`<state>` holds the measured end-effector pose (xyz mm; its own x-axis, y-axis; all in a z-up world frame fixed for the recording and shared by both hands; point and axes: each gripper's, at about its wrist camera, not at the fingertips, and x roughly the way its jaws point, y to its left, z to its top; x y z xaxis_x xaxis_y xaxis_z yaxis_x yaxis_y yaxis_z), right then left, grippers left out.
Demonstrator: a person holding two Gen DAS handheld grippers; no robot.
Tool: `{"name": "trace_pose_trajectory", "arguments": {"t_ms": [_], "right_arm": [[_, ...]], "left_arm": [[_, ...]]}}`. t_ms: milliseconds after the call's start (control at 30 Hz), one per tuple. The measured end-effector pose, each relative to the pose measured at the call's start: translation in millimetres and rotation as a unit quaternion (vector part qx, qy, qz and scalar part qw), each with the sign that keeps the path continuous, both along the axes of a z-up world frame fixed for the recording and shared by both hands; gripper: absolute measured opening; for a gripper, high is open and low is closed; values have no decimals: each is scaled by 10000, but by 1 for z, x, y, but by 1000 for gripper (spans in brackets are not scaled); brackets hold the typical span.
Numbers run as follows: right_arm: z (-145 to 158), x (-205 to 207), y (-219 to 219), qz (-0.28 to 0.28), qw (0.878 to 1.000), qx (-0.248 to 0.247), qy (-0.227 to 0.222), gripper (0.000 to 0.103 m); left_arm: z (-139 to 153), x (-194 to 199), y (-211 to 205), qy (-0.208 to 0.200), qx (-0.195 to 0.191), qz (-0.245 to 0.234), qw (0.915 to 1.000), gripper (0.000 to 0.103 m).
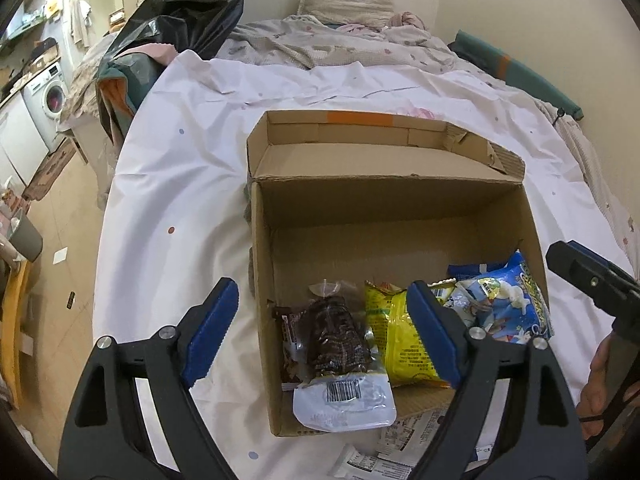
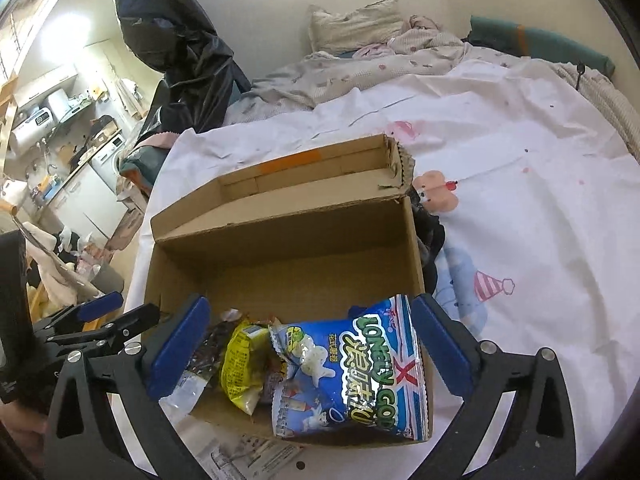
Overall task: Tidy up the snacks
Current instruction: 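Withdraw both grippers from the box toward the remaining snacks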
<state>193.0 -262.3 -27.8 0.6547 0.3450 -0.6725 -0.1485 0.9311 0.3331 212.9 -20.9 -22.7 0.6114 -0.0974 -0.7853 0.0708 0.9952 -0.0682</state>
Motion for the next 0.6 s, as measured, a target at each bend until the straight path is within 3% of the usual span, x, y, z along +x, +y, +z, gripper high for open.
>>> {"name": "trace_pose_trajectory", "arguments": {"t_ms": [133,600], "right_arm": [[3,-5,3,24,10000,-8,-33,103],[8,-40,2,177,9995,177,208,103]], "left_arm": [[11,-10,6,-317,56,101,9994,84],[17,-53,27,-203,-354,314,9987,84]]}}
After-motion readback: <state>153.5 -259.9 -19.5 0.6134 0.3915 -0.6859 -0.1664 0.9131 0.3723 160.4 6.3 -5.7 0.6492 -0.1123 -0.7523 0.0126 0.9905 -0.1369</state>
